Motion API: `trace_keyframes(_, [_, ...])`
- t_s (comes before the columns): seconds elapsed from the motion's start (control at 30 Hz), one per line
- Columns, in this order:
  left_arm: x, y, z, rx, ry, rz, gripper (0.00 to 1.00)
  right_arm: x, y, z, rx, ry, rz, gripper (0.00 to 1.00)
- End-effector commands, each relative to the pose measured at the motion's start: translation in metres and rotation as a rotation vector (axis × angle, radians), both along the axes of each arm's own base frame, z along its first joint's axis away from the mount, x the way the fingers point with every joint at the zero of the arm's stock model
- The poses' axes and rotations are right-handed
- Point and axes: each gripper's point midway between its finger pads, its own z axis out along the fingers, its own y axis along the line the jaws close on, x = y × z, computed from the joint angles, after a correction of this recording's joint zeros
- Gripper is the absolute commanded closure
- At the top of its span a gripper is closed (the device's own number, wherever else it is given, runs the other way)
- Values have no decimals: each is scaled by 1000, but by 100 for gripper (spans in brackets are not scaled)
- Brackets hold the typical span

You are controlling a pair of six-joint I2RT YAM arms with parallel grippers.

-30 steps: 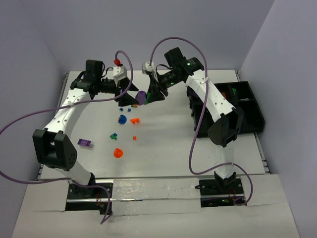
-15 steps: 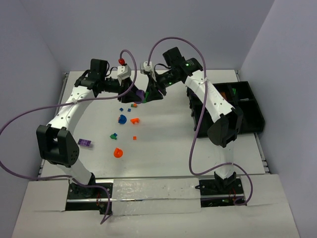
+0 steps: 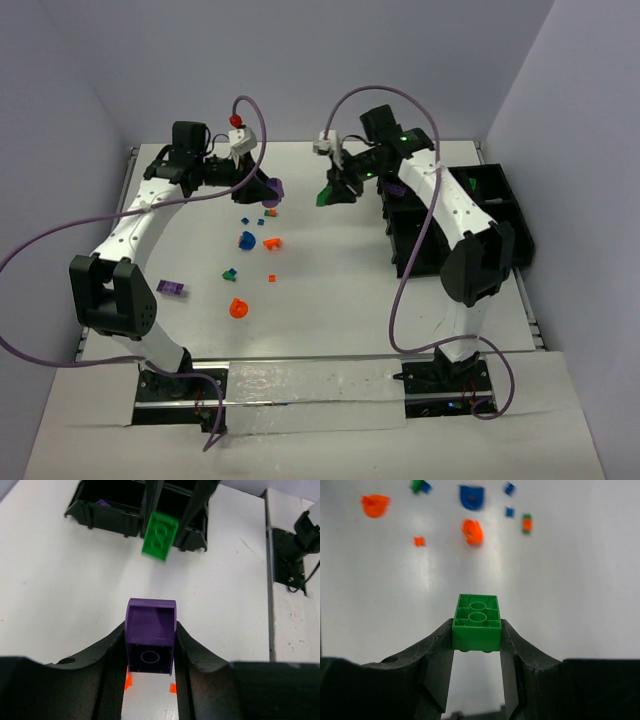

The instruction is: Sort the legos into containers by color

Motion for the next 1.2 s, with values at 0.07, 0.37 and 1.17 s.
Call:
trace_keyframes(0.07, [30, 19, 31, 25, -111, 219, 100, 66, -146, 20, -104, -103, -427, 100])
trace_keyframes(0.37, [75, 24, 39, 51, -132, 498, 100, 133, -362, 12, -270, -79, -1189, 100])
trace_keyframes(1.17, [92, 16, 17, 85, -86, 501, 100, 169, -465, -81, -514, 8, -1492, 74])
